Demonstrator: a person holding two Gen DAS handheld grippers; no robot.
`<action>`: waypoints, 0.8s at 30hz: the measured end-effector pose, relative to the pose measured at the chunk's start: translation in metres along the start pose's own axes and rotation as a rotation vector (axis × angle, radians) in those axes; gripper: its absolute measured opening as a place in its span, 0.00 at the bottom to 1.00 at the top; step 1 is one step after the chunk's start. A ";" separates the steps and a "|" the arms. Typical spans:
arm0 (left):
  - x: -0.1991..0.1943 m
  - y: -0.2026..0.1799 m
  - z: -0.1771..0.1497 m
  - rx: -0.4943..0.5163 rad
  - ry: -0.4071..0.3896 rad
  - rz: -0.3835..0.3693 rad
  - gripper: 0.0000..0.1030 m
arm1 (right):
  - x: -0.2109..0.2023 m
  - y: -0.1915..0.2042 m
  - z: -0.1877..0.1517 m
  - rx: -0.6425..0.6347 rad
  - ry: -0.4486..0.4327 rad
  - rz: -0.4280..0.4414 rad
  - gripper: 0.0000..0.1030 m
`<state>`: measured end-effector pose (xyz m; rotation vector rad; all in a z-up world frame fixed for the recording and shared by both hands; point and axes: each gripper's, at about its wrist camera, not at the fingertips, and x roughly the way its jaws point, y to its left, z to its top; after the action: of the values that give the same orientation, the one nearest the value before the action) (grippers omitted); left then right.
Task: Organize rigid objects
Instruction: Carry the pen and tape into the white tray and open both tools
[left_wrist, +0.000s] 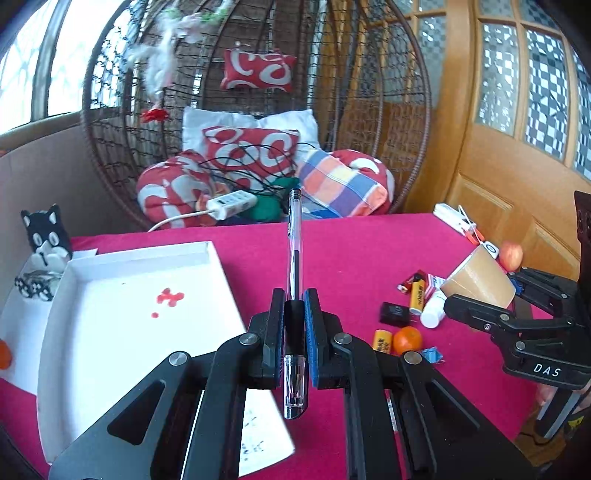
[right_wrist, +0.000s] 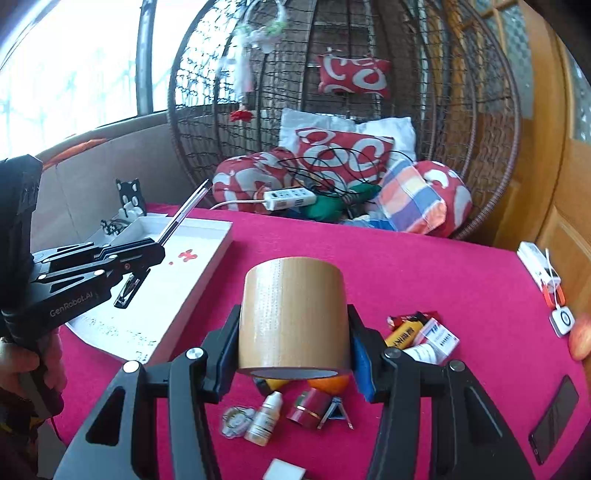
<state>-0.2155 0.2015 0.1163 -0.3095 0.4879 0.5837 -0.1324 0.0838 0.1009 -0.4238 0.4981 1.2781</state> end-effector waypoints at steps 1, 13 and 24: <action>-0.001 0.004 -0.001 -0.008 -0.001 0.003 0.09 | 0.001 0.003 0.000 -0.009 0.002 0.003 0.50; -0.009 0.056 -0.018 -0.086 0.017 0.151 0.09 | 0.020 0.046 0.014 -0.068 0.043 0.086 0.50; -0.010 0.106 -0.031 -0.138 0.057 0.296 0.09 | 0.067 0.105 0.031 -0.105 0.127 0.223 0.50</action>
<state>-0.2964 0.2680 0.0804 -0.3889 0.5542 0.9005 -0.2161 0.1798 0.0857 -0.5522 0.5998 1.5035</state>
